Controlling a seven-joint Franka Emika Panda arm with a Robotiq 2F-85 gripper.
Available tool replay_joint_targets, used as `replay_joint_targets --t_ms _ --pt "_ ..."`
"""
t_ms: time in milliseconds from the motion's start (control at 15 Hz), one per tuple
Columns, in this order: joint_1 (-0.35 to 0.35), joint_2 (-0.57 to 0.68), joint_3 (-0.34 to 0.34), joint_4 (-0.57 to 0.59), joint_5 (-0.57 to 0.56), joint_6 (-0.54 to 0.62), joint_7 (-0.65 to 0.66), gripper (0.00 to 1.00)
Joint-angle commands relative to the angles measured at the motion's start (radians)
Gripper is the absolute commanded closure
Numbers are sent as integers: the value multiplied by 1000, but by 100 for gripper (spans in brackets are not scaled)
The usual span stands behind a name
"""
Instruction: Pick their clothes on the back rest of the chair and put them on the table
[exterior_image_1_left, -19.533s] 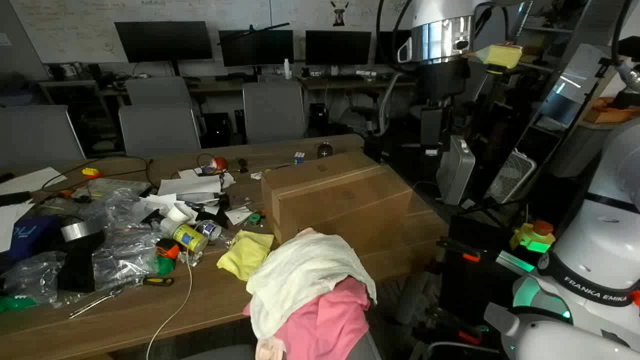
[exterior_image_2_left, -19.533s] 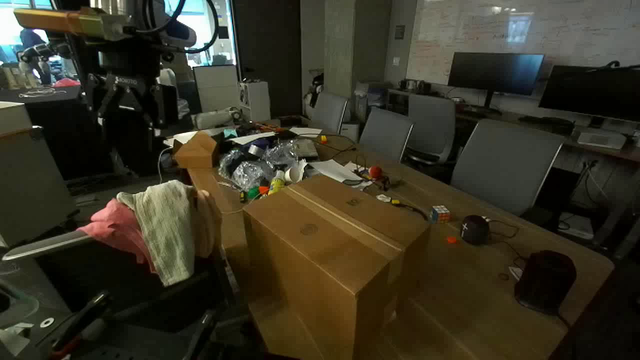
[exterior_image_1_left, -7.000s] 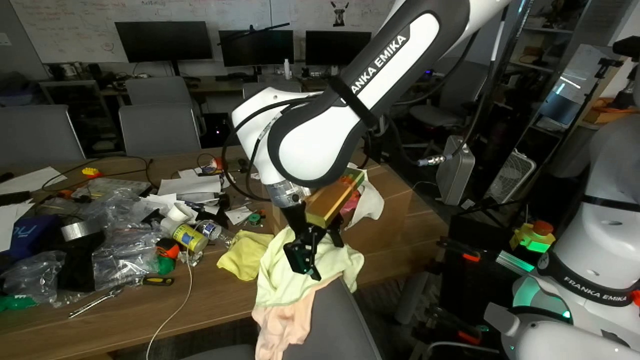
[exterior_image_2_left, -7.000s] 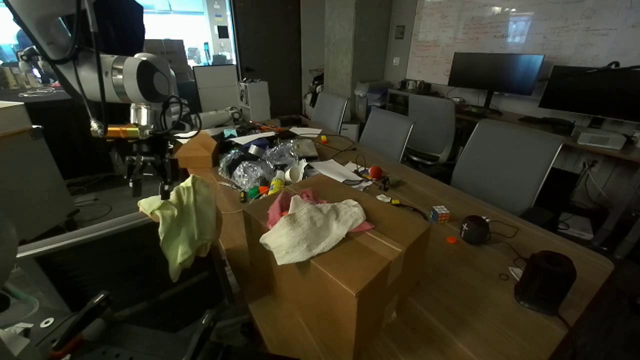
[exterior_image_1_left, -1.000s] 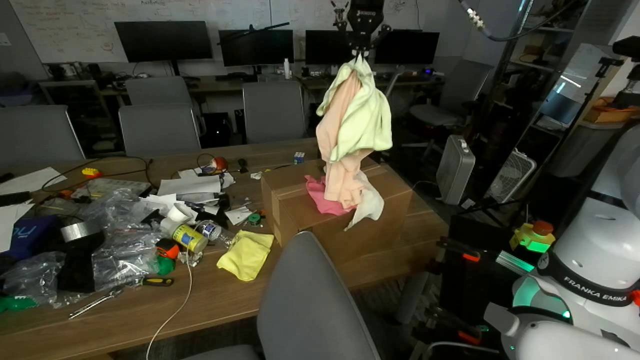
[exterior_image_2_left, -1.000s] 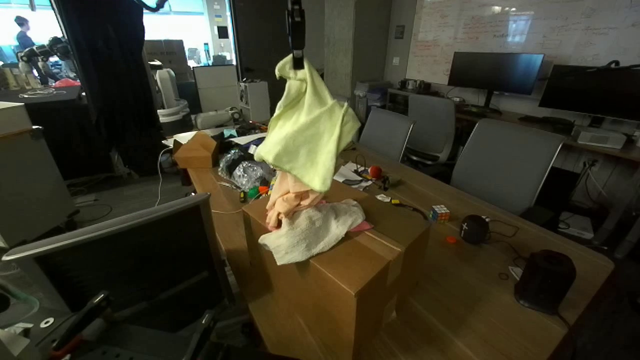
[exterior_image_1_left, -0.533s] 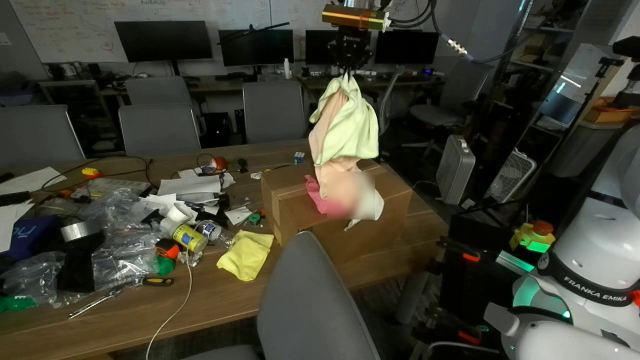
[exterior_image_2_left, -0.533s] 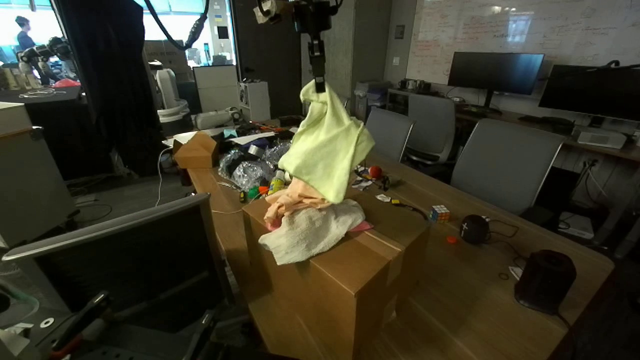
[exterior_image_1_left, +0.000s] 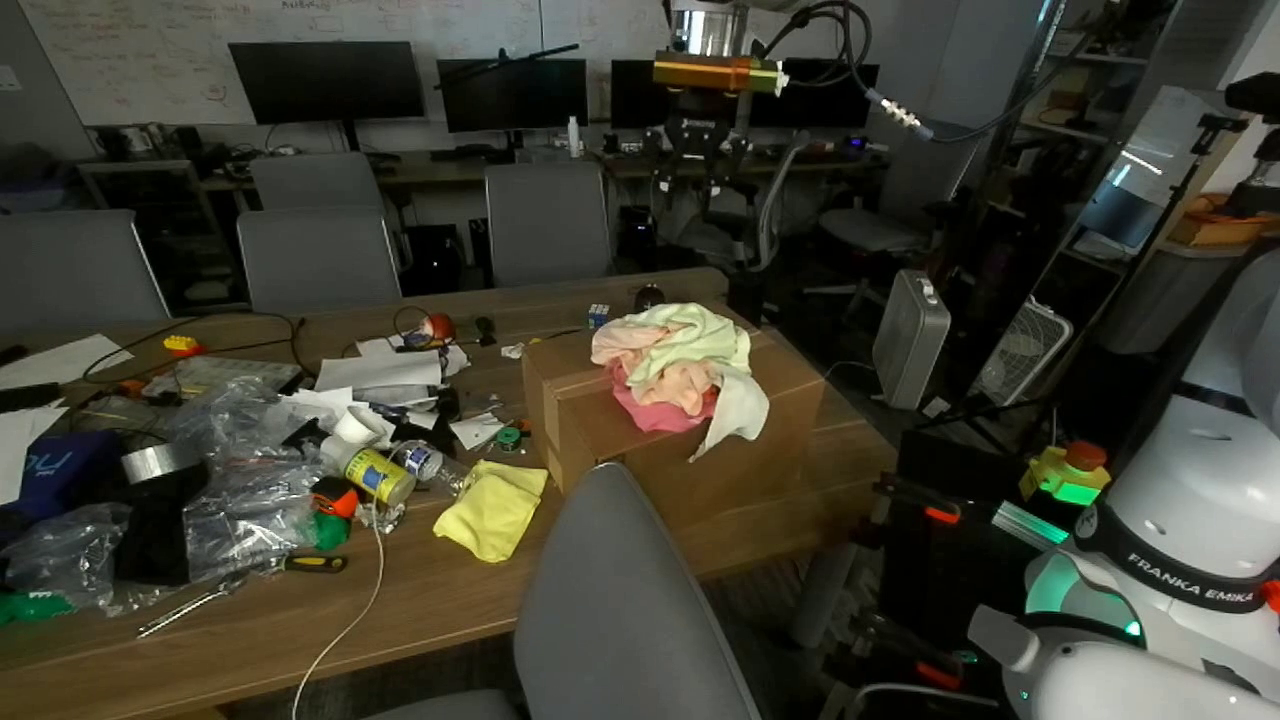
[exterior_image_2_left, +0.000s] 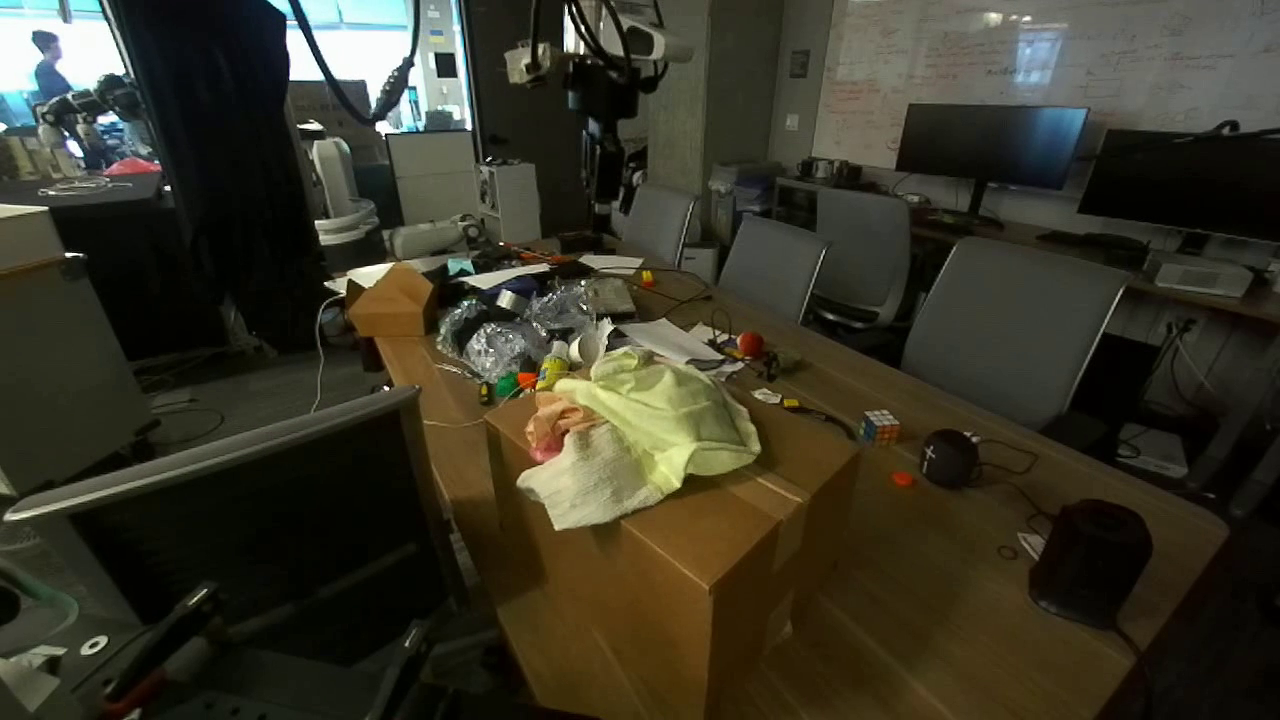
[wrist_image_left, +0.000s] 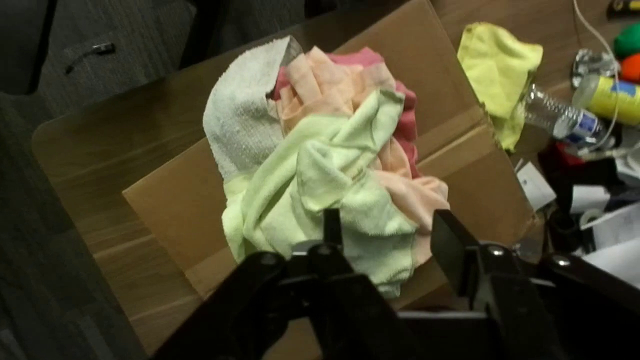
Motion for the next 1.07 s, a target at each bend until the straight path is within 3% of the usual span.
replay_joint_targets --t_ms 0,133,200,533,867,1000 --pt "18 -78 14 -127 73 -18 -173 17" --pt "37 -132 26 -226 81 -37 -247 2" --pt "47 -160 32 -274 74 -53 -281 0" --pt "96 -327 83 -535 12 -135 -413 0" --pt "130 -473 151 -708 -131 -218 -493 0" --pt "141 -545 179 -767 -197 -192 -505 0"
